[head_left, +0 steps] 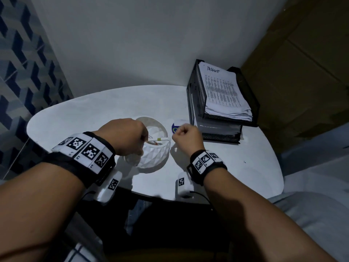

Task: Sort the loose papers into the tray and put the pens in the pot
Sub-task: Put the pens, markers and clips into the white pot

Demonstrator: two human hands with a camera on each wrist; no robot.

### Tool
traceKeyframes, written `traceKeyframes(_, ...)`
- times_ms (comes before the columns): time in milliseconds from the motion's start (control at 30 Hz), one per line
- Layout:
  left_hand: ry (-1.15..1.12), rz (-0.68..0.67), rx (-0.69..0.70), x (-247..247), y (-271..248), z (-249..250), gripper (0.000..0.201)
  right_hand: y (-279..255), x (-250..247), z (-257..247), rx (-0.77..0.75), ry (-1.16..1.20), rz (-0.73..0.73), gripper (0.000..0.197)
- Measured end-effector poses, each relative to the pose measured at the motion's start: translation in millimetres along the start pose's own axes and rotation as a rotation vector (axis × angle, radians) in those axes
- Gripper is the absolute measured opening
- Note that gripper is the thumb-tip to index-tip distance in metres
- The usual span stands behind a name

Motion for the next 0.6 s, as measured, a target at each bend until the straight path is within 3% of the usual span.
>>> traceKeyframes(100,0.016,-0.010,0.005,0.4,0.0,5.8,0.033,-7.6,7.0,-64.3,-0.231,-0.055,-0.117,0.020)
traceKeyframes(200,0.023,-0.008,0.004,-1.0,-2.0,7.9,0.029,-11.8,28.3,-91.9,-0.308,-0.115,-0.304,0.021)
traceKeyframes(333,-0.002,0.020,-0.003,-6.4,-5.9,-0.7,0.035,1.0,27.1,-85.5,-0.217,0.142,-0.287,0.034)
traceKeyframes(400,-0.012,0.041,-0.015,-9.6,-6.8,-7.4,0.037,10.1,24.0,-75.0,-0.150,0.349,-0.259,0.033)
traceKeyframes(600,-0.056,0.078,-0.066,-16.2,-2.9,-22.5,0.033,34.8,17.3,-56.0,-0.056,0.574,-0.120,0.025)
Point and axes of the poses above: each hand's wrist, its own y-axis towards the middle knuckle, its own x-axis out of the palm, z = x × y, the point moved 9 cm from there along y, towards the middle knuckle, and after that the axes turned 6 degrees about -z, right-handed, at the moved point
